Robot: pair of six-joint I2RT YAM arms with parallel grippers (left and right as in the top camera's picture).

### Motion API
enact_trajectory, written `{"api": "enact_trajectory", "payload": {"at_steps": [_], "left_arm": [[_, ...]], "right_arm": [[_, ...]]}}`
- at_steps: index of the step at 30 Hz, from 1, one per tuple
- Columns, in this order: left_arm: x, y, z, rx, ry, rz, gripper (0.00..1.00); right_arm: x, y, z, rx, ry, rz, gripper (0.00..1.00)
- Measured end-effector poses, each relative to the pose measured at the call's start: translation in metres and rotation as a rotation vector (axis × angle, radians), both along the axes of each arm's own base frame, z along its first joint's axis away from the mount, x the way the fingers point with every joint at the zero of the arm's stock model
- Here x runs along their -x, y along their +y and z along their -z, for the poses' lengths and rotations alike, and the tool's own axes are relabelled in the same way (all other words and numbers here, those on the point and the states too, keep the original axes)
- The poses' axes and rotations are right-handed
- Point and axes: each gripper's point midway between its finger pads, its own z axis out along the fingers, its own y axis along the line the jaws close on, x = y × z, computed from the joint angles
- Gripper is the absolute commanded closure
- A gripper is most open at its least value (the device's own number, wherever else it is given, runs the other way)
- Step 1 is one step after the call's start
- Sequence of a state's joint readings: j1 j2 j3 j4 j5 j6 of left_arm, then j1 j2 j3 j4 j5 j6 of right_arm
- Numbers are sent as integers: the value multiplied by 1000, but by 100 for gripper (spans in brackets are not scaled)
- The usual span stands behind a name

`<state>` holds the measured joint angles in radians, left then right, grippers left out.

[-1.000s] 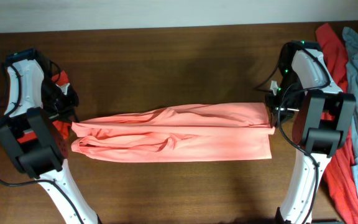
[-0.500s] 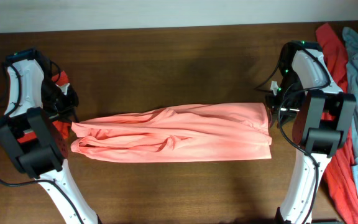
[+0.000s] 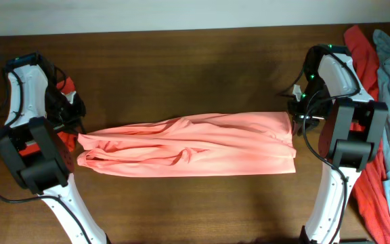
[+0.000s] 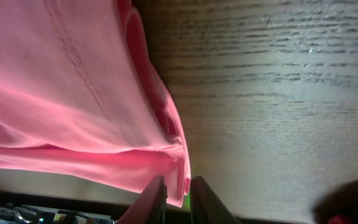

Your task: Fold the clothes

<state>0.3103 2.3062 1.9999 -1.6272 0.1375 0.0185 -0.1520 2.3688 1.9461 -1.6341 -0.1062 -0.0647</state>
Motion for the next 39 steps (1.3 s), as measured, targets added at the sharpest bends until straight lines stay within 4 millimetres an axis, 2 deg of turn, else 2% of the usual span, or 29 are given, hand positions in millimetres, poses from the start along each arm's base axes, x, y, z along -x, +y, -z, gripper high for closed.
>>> {"api": "enact_trajectory", "payload": {"at_steps": [7,9,12,17,21,24,34,39], "left_arm": [[12,-1,-2,1,52,6,96],[19,-1,0,0,82,11,93],[31,-2,8,-1,130,16,83],[49,-5,21,5,200,24,81],[57,-6,25,4,229,28,75],[56,-2,27,-15,222,31,73],[38,8,39,-71,143,28,53],[30,12,43,-87,108,27,51]], "right_arm": [[0,0,0,0,0,0,81],[1,0,-1,-1,4,0,80],[3,0,-2,-2,13,0,80],[3,1,-2,-3,14,0,80],[3,1,-2,-4,14,-3,80],[3,1,-2,-4,14,-3,80],[2,0,-1,-4,9,-3,80],[2,0,-1,-4,9,-3,80]]}}
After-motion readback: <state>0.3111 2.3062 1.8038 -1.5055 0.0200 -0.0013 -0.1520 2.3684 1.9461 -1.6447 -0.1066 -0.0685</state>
